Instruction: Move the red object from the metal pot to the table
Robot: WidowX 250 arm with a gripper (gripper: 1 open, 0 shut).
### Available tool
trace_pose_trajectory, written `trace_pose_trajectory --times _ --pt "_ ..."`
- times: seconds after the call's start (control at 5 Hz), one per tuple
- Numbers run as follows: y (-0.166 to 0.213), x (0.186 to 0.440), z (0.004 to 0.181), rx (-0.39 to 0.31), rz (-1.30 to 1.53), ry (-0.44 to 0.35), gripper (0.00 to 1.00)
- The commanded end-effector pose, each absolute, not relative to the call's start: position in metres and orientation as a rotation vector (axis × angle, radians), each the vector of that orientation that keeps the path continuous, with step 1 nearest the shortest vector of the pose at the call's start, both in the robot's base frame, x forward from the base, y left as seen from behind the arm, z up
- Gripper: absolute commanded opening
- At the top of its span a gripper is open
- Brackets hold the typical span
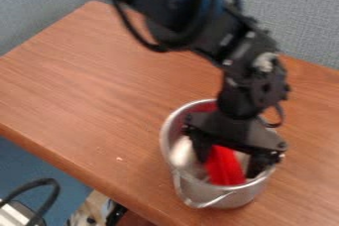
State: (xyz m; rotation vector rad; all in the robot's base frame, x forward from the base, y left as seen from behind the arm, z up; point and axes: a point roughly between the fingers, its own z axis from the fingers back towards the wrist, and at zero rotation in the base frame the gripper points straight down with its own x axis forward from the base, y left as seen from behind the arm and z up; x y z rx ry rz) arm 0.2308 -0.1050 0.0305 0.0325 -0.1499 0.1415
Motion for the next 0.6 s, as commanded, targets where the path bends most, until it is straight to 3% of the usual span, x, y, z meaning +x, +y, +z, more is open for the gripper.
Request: trace_pose_trajectory --times 0.0,0.2,0.4 --pt "-0.106 0.222 0.018 0.06 0.152 -0.125 1.0" --pt "-0.105 0.228 0.012 0.065 0.185 -0.115 0.0" --pt "-0.104 0.234 0.007 0.074 0.215 -0.104 1.0"
